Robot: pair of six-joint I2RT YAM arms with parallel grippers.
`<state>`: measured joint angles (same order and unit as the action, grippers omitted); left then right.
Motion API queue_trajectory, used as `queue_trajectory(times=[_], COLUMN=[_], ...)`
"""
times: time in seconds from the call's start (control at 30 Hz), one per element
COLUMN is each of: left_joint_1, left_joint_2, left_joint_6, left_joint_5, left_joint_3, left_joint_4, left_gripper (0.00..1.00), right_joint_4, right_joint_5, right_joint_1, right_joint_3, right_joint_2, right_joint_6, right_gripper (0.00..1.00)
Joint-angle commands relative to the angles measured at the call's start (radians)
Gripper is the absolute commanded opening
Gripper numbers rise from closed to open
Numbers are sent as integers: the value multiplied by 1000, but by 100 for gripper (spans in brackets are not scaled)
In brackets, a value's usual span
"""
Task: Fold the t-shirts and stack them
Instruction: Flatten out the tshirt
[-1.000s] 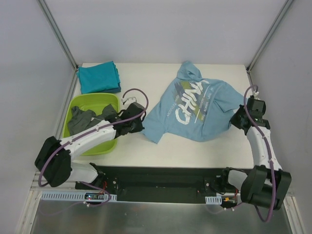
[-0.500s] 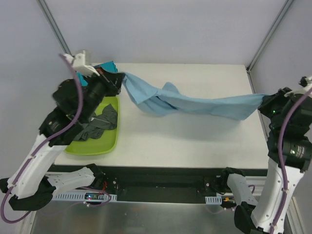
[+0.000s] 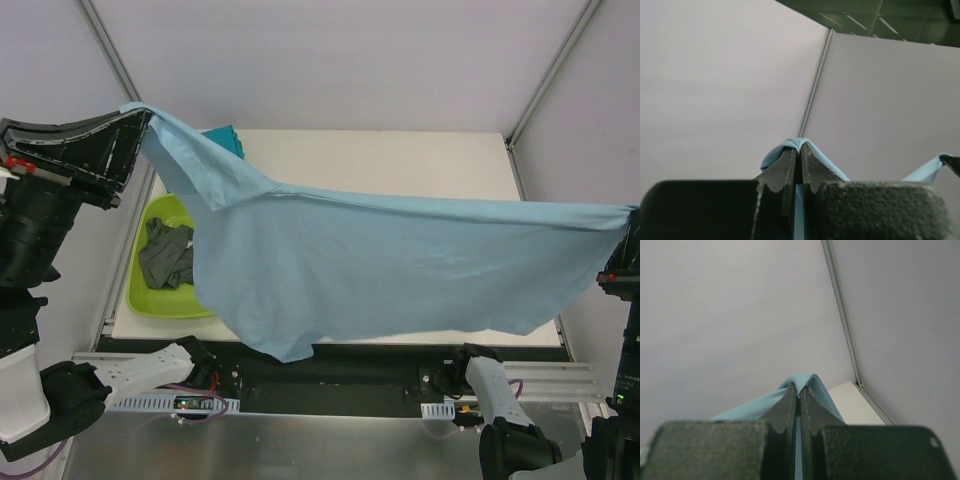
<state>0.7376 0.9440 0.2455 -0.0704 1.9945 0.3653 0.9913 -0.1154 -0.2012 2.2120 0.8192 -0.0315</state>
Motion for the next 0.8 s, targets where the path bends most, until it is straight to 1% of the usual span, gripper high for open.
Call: queue_trajectory(times=[0.0, 0.07, 0.13, 0.27, 0.3, 0.4, 0.47, 0.5, 0.57, 0.63, 0.77], left_joint_1=[-7, -7, -9, -29, -64, -176, -222, -240, -276, -293, -302], left_joint_2=[74, 123, 192, 376, 430, 585, 714, 773, 908, 1072, 1326], left_joint_6=[-92, -130, -185, -305, -304, -220, -187, -178, -150, -143, -179], left_joint_5=[-24, -122, -251, -489, -480, -401, -344, -301, -188, -129, -88], left_joint_3=[75, 75, 75, 53, 52, 53, 67, 84, 128, 185, 298], left_joint_4=[-35, -37, -55, -149, -158, -155, -161, -161, -161, -166, -170], left_gripper=[0, 0, 0, 0, 0, 1, 1, 1, 1, 1, 3], right_joint_4=[21, -17, -63, -204, -245, -382, -492, -543, -644, -709, -727], right_joint_5=[-18, -38, -56, -47, -47, -46, -38, -41, -41, -26, 11], right_joint_1=[2, 2, 2, 2, 2, 0, 0, 0, 0, -1, -7], right_joint_3=[-24, -81, -153, -354, -412, -588, -693, -742, -808, -839, -780], right_joint_2=[92, 107, 121, 159, 178, 241, 303, 337, 453, 573, 837], right_joint_6=[24, 24, 24, 24, 24, 24, 24, 24, 61, 70, 71], right_gripper=[0, 0, 0, 0, 0, 0, 0, 0, 0, 0, 0])
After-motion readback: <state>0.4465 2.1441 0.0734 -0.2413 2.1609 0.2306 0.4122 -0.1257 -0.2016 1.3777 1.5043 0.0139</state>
